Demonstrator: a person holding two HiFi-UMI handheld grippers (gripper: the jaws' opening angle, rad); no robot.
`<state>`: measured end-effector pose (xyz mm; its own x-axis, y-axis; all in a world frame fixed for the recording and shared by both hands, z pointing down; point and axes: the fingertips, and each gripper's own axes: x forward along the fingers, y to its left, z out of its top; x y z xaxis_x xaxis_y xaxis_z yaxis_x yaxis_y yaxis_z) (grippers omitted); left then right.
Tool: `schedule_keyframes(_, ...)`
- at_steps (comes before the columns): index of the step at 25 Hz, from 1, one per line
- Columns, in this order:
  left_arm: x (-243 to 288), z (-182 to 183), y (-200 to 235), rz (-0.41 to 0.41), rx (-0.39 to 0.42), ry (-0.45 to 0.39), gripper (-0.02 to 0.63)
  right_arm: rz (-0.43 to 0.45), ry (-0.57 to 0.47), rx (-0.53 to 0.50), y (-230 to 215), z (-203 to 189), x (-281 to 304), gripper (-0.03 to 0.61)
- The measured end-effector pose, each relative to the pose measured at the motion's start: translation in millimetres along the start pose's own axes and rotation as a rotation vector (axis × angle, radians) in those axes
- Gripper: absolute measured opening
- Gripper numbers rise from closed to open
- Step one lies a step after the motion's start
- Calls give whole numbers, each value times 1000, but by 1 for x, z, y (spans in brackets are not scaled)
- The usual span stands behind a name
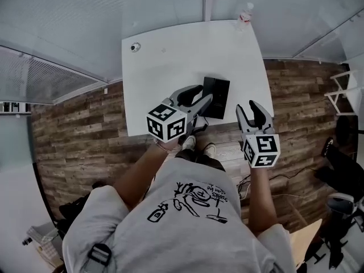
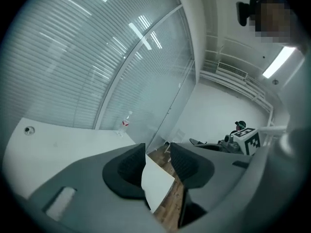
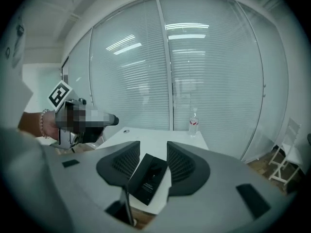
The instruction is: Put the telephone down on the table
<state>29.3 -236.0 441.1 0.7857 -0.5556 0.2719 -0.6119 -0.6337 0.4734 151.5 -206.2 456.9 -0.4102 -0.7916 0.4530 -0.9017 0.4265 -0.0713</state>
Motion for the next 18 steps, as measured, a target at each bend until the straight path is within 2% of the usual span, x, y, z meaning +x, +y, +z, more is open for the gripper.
schedule_keyframes(5, -16, 35, -24, -5, 79, -88, 131, -35, -84, -38, 2, 41, -32, 146)
schedule_keyframes(11, -38, 59, -56, -47, 110, -144, 126, -56, -174, -45, 13, 80, -66, 135)
schedule_keyframes(18, -60, 74, -79, -8, 201, -208, 115, -79, -243, -64, 21, 104, -96, 127)
